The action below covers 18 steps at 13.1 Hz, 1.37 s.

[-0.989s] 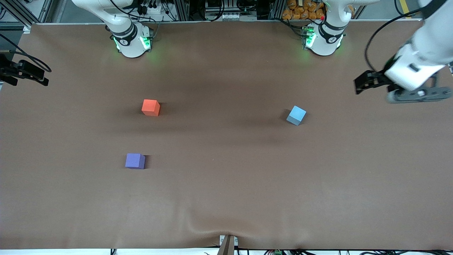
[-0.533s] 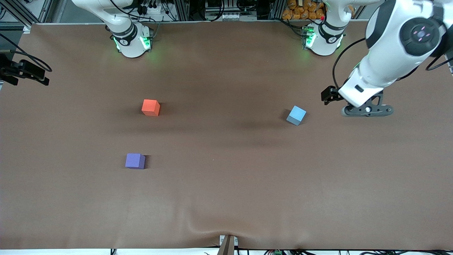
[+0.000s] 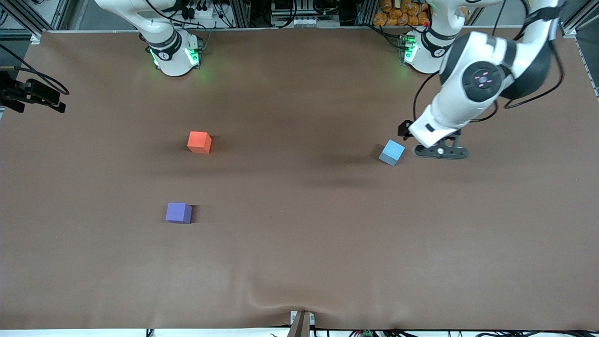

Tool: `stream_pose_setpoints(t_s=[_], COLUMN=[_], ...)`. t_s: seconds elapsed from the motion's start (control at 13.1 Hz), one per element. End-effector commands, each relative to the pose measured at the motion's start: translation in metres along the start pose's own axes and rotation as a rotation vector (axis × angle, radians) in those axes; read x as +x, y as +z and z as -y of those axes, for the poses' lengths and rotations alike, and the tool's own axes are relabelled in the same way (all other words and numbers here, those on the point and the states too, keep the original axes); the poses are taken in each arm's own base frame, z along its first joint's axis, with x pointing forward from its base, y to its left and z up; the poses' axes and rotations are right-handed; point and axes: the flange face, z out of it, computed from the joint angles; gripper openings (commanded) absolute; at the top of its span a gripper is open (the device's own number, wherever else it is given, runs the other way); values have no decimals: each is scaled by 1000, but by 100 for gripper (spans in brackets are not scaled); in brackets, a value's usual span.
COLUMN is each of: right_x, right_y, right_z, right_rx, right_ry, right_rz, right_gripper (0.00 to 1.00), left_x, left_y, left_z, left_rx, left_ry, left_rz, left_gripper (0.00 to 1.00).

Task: Place blue block between orange and purple blocks
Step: 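Lower the left gripper over the light blue cube and close it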

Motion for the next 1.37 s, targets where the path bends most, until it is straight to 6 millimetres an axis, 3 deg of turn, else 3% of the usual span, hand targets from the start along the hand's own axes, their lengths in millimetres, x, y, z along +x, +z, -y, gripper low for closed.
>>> stream_pose_setpoints(t_s=[0.0,0.38,0.68,1.07,1.29], right_x=[-2,-2,-2,0,0], right_y=[-2,-2,-2,1,-1], right_z=[1,2,3,3,5], right_rx=[2,4,3,6,6], right_ry=[1,1,-1,-1,-3], right_rz=[11,11,11,17,12], right_gripper=[100,100,100,100,100], left_x=[-15,-19,-11,-15,-15], left_y=[36,81,123,169,176], left_z=[5,8,11,5,-2], left_rx=[-1,-12,-43,-70,-77], left_ry=[80,273,423,422,395], left_rz=[-18,-27,-29,-29,-22], left_gripper=[100,100,100,100,100])
